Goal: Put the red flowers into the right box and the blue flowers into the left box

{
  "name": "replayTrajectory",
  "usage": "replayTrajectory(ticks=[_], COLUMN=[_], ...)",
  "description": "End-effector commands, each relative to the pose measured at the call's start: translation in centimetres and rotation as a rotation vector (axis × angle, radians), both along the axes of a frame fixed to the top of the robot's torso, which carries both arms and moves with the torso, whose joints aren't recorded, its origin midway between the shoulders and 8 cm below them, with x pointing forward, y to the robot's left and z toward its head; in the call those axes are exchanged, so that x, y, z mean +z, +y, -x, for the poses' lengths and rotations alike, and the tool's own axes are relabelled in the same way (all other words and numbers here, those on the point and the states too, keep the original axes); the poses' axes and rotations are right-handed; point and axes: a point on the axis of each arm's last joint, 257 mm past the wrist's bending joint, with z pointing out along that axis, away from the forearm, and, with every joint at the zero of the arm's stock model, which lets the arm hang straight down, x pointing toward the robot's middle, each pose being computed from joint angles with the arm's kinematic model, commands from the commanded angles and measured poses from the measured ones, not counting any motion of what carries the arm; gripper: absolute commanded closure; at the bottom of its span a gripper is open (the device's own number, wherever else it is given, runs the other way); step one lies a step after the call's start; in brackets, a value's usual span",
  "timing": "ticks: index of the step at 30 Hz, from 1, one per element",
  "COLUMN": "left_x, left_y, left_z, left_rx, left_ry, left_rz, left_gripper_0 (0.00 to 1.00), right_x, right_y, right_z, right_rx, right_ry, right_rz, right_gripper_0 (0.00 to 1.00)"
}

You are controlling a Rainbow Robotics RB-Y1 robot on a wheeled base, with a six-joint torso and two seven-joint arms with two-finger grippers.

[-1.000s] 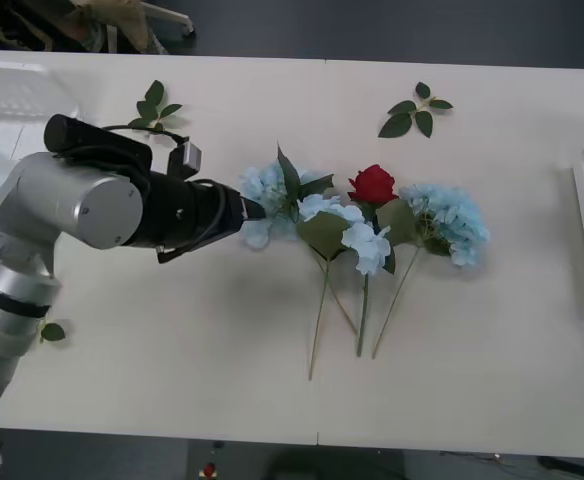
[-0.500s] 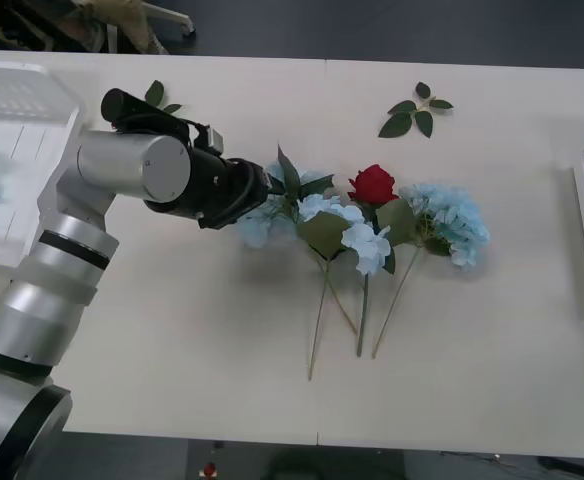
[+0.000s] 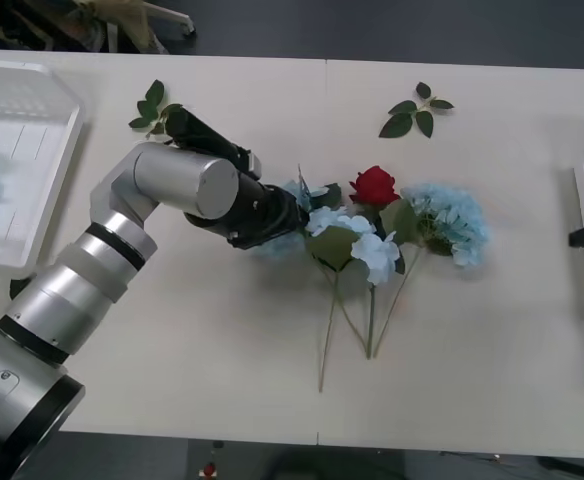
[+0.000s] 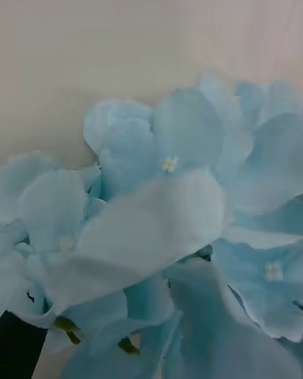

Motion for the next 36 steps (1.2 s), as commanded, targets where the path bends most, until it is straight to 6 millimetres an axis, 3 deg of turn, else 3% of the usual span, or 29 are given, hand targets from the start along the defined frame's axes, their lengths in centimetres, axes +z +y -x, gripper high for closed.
replayTrajectory(ticks=[1, 6, 9, 10, 12, 14, 17, 23, 30, 32, 36], left_x=[0.6, 0.3, 1.5, 2.0, 3.2, 3.6, 3.0, 3.6, 8.8, 10.4, 15.9], left_y=[-1.7, -1.3, 0.6, 1.2, 2.9, 3.7, 4.4, 5.2, 7.0, 7.6, 9.8], left_z=[0.4, 0.3, -1.8, -2.4, -4.0, -4.6, -4.7, -5.3, -5.6, -4.7, 0.1], left_rx=[-0.009, -0.004, 0.038, 0.054, 0.071, 0.068, 0.070, 0.083, 0.093, 0.063, -0.084], left_ry=[-0.001, -0.010, -0.061, -0.075, -0.121, -0.143, -0.128, -0.142, -0.149, -0.136, -0.094], left_rz=[0.000, -0.018, -0.039, -0.038, -0.054, -0.067, -0.068, -0.060, 0.007, -0.015, -0.162], left_gripper_0=[0.08, 0.08, 0.09, 0.14, 0.73, 0.88, 0.99, 1.00, 1.00, 1.00, 1.00], right_x=[2.2, 2.6, 2.3, 2.2, 1.7, 1.3, 0.6, -0.4, -1.6, -2.0, -3.3], right_y=[5.0, 9.6, 12.6, 13.5, 15.5, 16.6, 18.7, 22.0, 24.0, 24.2, 24.8], right_z=[-0.2, 0.4, -0.1, -0.4, -1.3, -1.9, -2.9, -4.2, -5.7, -6.0, -6.8], right_rx=[-0.036, 0.004, 0.023, 0.027, 0.033, 0.036, 0.039, 0.075, 0.074, 0.073, 0.082], right_ry=[-0.036, -0.022, -0.025, -0.025, -0.038, -0.047, -0.054, -0.056, -0.046, -0.040, -0.034], right_rz=[-0.104, -0.143, -0.161, -0.168, -0.163, -0.151, -0.148, -0.146, -0.158, -0.149, -0.114], right_gripper_0=[0.07, 0.07, 0.07, 0.08, 0.07, 0.07, 0.07, 0.07, 0.08, 0.07, 0.07])
